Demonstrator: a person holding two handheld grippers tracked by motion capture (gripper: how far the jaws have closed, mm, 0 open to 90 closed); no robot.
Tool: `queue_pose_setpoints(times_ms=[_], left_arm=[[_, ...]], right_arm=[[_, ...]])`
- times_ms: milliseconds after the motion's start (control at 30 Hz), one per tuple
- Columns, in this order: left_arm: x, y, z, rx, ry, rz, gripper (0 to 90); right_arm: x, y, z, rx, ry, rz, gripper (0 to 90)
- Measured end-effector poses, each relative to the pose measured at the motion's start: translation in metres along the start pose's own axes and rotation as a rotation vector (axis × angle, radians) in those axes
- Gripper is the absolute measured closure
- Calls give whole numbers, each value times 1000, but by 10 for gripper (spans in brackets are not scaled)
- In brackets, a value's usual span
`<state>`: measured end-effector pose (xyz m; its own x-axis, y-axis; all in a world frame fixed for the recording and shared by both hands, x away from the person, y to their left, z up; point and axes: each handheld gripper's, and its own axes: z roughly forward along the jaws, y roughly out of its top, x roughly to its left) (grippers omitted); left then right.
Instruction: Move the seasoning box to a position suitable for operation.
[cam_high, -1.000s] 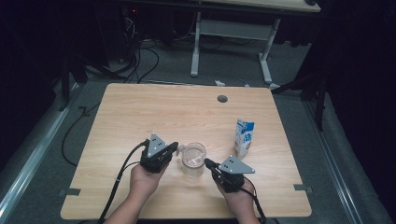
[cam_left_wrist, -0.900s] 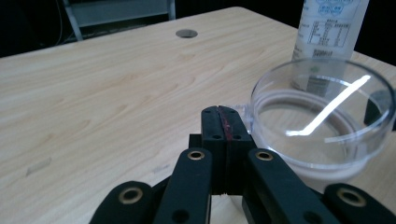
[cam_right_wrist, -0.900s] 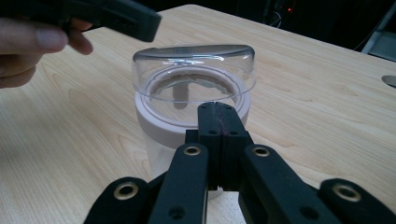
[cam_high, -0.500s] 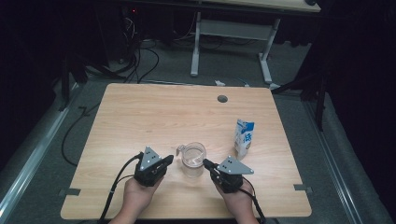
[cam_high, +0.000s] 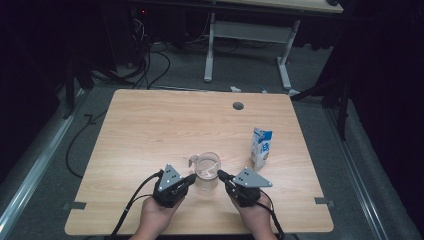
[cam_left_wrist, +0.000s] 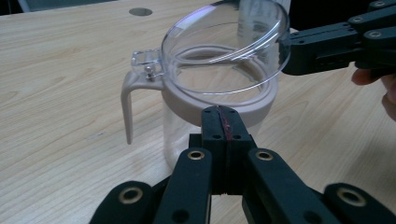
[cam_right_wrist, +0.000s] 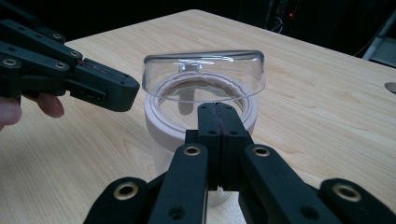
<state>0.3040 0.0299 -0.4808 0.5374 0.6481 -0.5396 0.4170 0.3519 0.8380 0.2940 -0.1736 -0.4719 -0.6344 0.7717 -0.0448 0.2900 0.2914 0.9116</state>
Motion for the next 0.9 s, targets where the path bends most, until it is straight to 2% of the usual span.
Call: queue_pose_setpoints(times_ms=[633, 900], left_arm=[[-10, -3, 6, -9, -27, -21, 900], [-13, -1, 6, -27, -34, -21, 900]], right_arm=[[2, 0, 1, -5, 8, 2, 897], [5, 1, 8, -11, 0, 1, 887]])
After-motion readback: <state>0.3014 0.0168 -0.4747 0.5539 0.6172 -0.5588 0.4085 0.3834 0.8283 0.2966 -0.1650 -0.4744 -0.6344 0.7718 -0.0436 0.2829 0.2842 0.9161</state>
